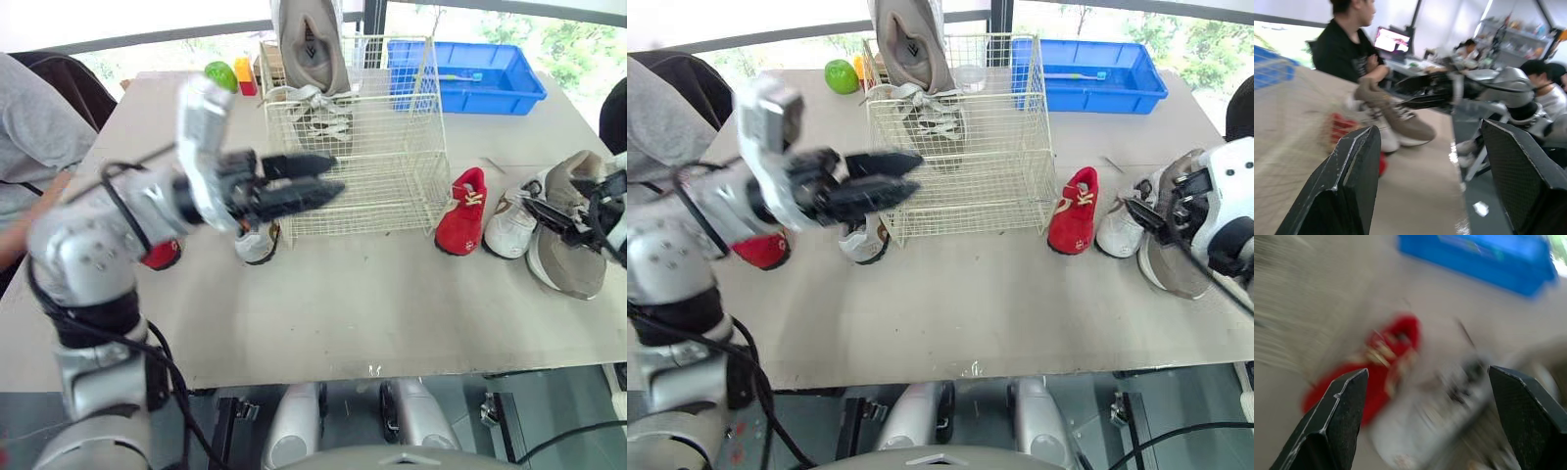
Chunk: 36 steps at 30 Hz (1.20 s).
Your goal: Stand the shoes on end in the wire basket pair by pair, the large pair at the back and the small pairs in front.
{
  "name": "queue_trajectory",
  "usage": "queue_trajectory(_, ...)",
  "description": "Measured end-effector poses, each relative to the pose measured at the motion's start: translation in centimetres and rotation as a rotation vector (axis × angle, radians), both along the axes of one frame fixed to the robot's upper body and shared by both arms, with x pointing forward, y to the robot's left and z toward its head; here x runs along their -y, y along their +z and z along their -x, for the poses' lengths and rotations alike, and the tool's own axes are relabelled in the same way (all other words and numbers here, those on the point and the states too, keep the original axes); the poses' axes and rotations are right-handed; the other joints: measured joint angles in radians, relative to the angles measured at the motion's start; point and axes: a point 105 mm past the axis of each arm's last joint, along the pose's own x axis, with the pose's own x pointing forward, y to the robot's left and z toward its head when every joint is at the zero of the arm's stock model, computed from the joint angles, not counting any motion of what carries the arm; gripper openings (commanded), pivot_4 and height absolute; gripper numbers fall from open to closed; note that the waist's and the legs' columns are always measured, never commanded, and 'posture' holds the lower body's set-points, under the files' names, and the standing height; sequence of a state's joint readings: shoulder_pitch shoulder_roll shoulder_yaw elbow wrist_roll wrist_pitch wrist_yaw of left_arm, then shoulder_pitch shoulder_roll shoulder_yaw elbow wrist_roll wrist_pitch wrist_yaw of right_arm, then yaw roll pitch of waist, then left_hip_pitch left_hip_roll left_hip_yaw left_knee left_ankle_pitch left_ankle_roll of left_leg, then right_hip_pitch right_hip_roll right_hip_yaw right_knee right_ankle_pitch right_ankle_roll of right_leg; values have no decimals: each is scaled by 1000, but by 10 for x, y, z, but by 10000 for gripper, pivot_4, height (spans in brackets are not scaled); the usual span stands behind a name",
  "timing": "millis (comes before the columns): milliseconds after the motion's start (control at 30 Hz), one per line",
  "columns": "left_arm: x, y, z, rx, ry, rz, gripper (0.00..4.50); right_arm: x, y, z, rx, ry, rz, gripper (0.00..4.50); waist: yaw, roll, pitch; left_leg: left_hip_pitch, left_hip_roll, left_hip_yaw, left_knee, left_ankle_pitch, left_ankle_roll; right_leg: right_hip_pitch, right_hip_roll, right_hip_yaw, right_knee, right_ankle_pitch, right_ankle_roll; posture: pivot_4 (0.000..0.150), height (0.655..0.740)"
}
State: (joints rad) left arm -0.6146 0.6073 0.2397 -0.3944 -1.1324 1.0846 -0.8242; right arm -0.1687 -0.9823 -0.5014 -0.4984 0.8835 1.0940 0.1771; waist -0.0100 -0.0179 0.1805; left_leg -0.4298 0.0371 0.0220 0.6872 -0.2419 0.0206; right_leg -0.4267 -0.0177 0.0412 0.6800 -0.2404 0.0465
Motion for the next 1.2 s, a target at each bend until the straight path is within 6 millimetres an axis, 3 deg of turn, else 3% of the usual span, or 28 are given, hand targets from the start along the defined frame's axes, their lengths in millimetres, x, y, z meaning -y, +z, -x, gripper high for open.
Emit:
queue_trajectory(233,26,-18,15,-5,-72,12,35331,65,6,-3,-231,-200,-14,37406,-3,2,-1,1,0,3,-1,0,0,0,2,2,-1,0,0,1500,7400)
queue_trajectory(267,30,-17,15,8,-87,27,35331,78,-2,-9,-277,-229,-36,37406,-4,2,-2,1,0,4,-1,0,0,0,2,2,-1,0,0,1500,7400)
queue_trajectory(333,31,-17,14,10,-85,28,35331,79,-12,-14,-322,-225,-45,37406,-6,2,-2,1,0,4,-1,0,0,0,2,3,-1,0,0,1500,7400)
queue_trajectory(533,39,-19,11,54,-109,25,35331,109,-48,-37,-451,-273,-19,37406,-5,2,-2,1,0,6,-1,0,0,-1,2,5,-2,0,0,1500,7400)
queue_trajectory(633,43,-22,11,75,-124,6,35665,108,-61,-52,-479,-239,-40,29199,-7,2,-2,1,0,7,-1,0,0,-1,2,6,-2,0,0,1500,7400)
queue_trajectory(833,45,-26,14,121,-149,-37,35665,112,-70,-66,-499,-234,-64,1814,-2,-1,-3,0,-1,6,0,0,0,0,1,6,-3,0,0,1500,7400)
queue_trajectory(1100,45,-26,13,121,-145,-34,35665,119,-69,-57,-460,-238,-151,750,1,-1,-4,0,-1,3,-1,0,0,0,2,4,-2,0,0,1500,7400)
queue_trajectory(1167,44,-26,13,106,-138,-27,35665,127,-64,-46,-386,-283,-228,750,9,0,-3,-2,-1,2,-1,0,0,0,1,3,-2,0,0,1500,7400)
queue_trajectory(1200,43,-27,12,91,-124,-26,35665,135,-44,-36,-270,-326,-277,750,16,6,-2,-3,-1,1,-2,0,0,-1,1,3,-2,0,1,1500,7400)
